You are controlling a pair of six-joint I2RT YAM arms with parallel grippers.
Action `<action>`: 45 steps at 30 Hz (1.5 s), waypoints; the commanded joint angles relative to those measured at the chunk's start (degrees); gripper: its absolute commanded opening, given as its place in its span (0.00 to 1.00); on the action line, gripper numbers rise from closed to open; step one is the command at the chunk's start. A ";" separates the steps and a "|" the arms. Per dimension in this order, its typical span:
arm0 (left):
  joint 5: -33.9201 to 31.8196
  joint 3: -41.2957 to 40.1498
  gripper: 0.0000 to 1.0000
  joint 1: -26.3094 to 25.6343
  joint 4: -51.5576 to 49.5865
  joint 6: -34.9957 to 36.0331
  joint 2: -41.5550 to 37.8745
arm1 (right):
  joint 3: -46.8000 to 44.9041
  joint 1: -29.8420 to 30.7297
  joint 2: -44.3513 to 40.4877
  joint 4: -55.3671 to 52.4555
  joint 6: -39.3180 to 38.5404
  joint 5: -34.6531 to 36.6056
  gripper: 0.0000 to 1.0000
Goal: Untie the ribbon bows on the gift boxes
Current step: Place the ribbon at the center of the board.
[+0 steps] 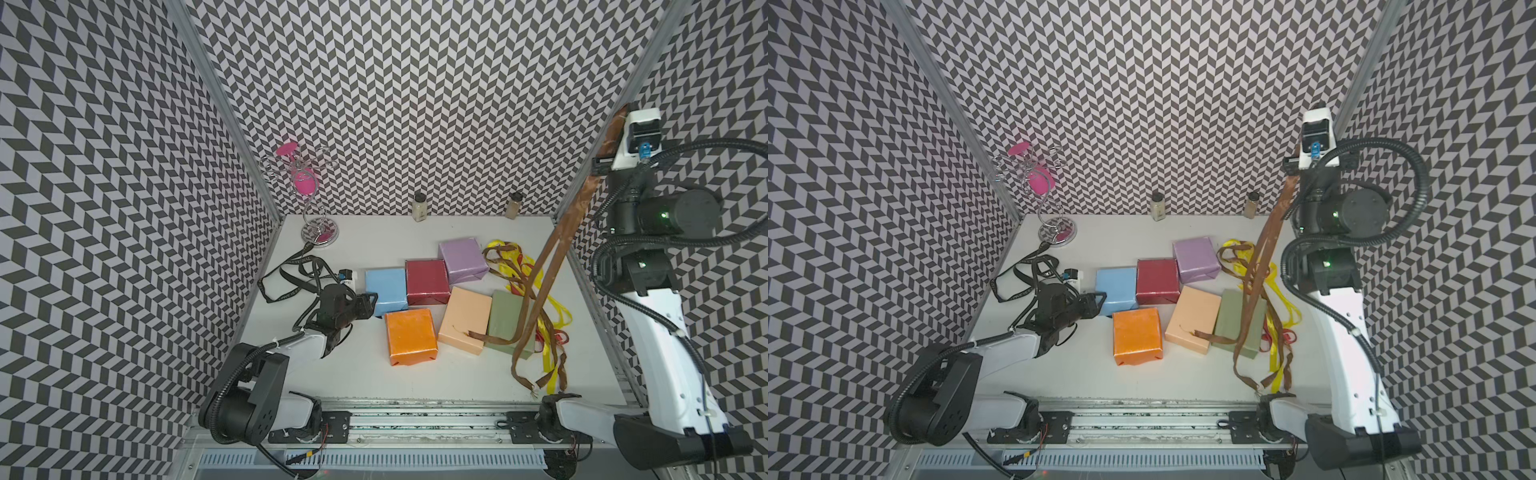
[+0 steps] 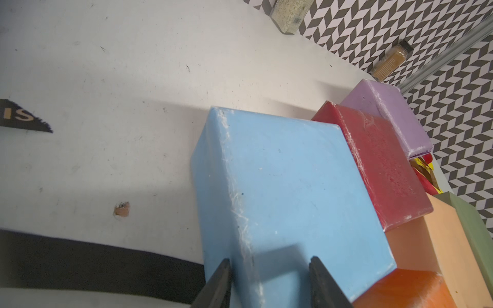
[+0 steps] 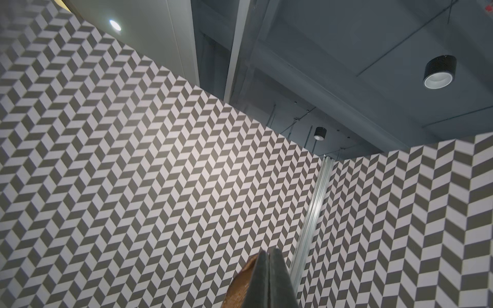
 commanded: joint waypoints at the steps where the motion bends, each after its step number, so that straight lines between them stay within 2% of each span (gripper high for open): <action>1: -0.12 -1.39 0.47 -1.00 -3.65 0.88 0.22 | 2.62 -6.86 3.96 0.50 19.19 -9.66 0.00; 6: -0.62 -1.09 0.48 -1.00 -4.00 1.05 0.13 | 4.41 -8.62 7.58 -2.89 27.26 -12.34 0.00; 8: -0.61 -0.99 0.47 -1.00 -4.04 1.06 0.25 | 5.25 -10.89 10.00 -4.86 32.74 -13.65 0.00; 11: -0.66 -1.07 0.47 -1.00 -4.13 1.06 0.15 | 1.07 -14.82 11.65 -2.17 42.30 -16.61 0.00; 13: -0.75 -1.07 0.47 -1.00 -4.28 1.06 0.21 | -2.87 -16.01 11.87 -0.90 46.05 -16.85 0.00; 19: -0.88 -0.99 0.47 -1.00 -4.48 1.06 0.16 | -14.82 -16.20 11.79 -1.44 52.70 -17.14 0.00; 23: -0.88 -1.07 0.47 -1.00 -4.39 0.89 0.16 | -22.06 -16.03 14.01 -0.36 55.47 -23.12 0.00; 26: -0.85 -1.26 0.47 -1.15 -4.39 0.72 -0.08 | -24.03 -15.63 17.35 -3.14 54.74 -23.53 0.00; 31: -1.23 -1.27 0.48 -1.78 -4.52 0.62 -0.63 | -23.25 -15.67 22.85 -11.68 53.54 -18.97 0.01; 32: -1.19 -1.04 0.48 -1.95 -4.78 0.71 -0.65 | -22.52 -15.51 23.92 -13.86 52.93 -18.59 0.12; 34: -1.51 -0.43 0.51 -2.65 -5.72 0.93 -0.89 | -20.95 -14.53 25.44 -18.18 50.89 -16.03 0.42; 36: -2.30 -0.06 0.55 -3.65 -6.44 1.22 -1.47 | -20.26 -12.80 25.23 -20.99 48.99 -12.33 0.55; 40: -4.93 1.01 0.66 -5.82 -8.43 1.93 -3.36 | -19.48 -9.21 22.52 -24.02 47.39 -3.79 0.67; 45: -9.41 2.46 0.76 -7.40 -12.77 2.29 -8.24 | -15.69 -2.66 19.64 -34.33 44.60 3.92 0.71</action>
